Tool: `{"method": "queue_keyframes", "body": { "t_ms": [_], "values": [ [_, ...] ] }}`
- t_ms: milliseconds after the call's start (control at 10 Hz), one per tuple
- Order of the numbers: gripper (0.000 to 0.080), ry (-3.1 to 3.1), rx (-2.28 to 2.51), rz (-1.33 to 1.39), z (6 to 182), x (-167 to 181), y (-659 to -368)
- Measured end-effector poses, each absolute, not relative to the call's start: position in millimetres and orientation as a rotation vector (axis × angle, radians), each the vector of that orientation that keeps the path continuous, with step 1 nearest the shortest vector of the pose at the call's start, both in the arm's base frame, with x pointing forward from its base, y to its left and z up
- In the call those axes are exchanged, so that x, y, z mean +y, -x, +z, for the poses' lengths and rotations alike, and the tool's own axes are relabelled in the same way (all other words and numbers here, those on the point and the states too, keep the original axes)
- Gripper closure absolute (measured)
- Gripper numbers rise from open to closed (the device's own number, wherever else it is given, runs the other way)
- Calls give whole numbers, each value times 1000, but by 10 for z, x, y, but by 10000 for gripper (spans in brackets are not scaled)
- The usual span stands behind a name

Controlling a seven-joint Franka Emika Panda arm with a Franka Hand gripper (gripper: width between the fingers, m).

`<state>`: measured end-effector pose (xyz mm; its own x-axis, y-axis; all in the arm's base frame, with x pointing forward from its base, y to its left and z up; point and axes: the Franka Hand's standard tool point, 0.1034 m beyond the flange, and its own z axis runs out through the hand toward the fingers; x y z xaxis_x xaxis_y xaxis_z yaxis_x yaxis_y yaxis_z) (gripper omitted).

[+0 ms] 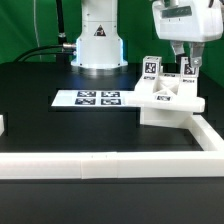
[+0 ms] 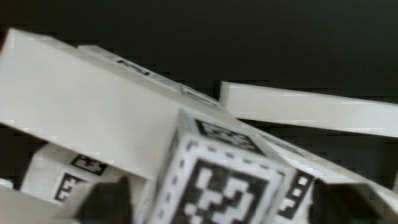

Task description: Assemble chair

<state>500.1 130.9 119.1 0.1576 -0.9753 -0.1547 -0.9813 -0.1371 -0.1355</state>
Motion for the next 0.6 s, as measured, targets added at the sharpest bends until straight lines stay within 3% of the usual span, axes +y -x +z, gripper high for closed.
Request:
{"method": "queue_keyframes", "body": {
  "t_ms": [100, 200, 600],
  "values": [
    [195, 2227, 1913, 42, 1190, 1317, -4999],
    [164, 2316, 1803, 27, 1190, 1315, -4999],
    [151, 2728, 1206, 12, 1194, 1371, -4992]
  ]
}}
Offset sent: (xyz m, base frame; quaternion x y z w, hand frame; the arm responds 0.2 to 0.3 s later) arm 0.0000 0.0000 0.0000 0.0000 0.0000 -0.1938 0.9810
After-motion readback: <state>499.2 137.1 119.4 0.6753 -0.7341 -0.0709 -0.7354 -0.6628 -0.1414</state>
